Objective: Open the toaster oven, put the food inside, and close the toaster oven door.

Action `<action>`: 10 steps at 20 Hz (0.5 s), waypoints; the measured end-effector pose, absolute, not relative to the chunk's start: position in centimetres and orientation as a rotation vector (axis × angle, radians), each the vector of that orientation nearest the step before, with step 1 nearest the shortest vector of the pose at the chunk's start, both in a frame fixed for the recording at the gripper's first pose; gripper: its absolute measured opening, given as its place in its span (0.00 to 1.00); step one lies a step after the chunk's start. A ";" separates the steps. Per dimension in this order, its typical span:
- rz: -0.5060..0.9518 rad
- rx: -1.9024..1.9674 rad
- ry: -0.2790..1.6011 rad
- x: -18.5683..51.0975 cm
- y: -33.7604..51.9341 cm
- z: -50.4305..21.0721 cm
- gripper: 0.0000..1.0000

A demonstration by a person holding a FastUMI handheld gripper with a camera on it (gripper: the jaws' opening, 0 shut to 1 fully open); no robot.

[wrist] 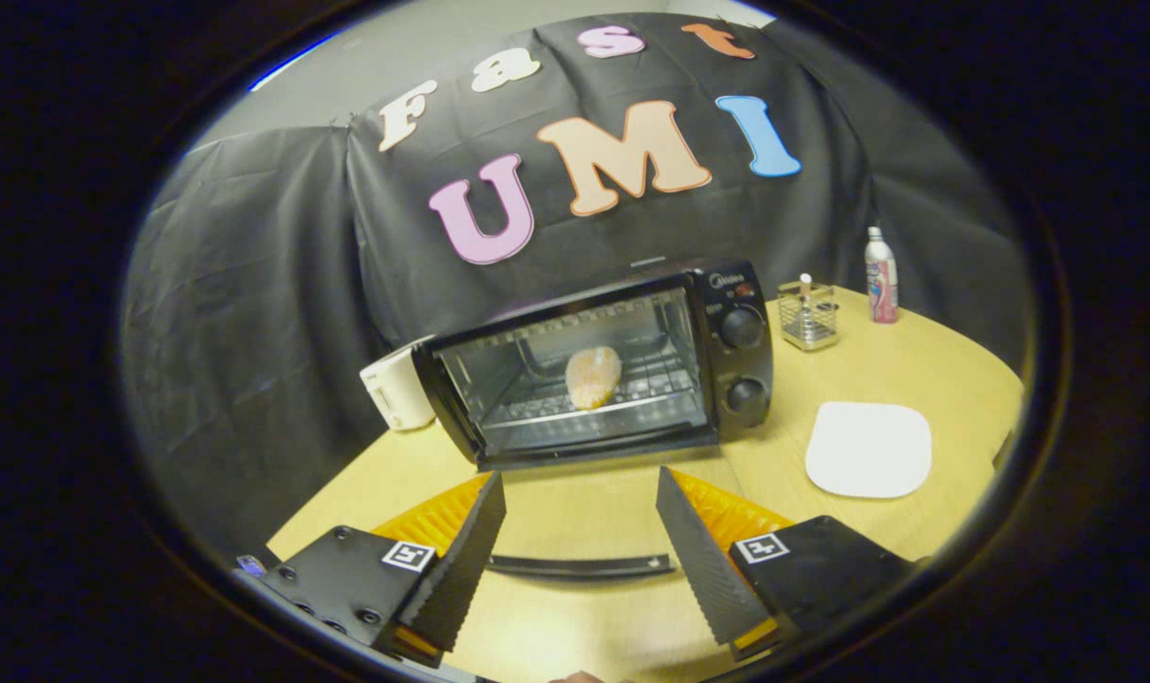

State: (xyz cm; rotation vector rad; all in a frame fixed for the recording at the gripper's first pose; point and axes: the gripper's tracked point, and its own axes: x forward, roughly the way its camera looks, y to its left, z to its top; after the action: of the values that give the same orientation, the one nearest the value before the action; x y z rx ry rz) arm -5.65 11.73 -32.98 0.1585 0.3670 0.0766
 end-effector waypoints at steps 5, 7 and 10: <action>0.052 0.083 0.382 -9.9 11.5 -35.4 0.99; 0.059 0.059 0.385 -10.4 11.8 -36.1 0.99; 0.061 0.058 0.439 -10.6 12.6 -38.7 0.99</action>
State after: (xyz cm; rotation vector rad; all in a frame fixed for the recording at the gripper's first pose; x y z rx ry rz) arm -10.61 12.59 -38.66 0.0576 0.4393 0.0608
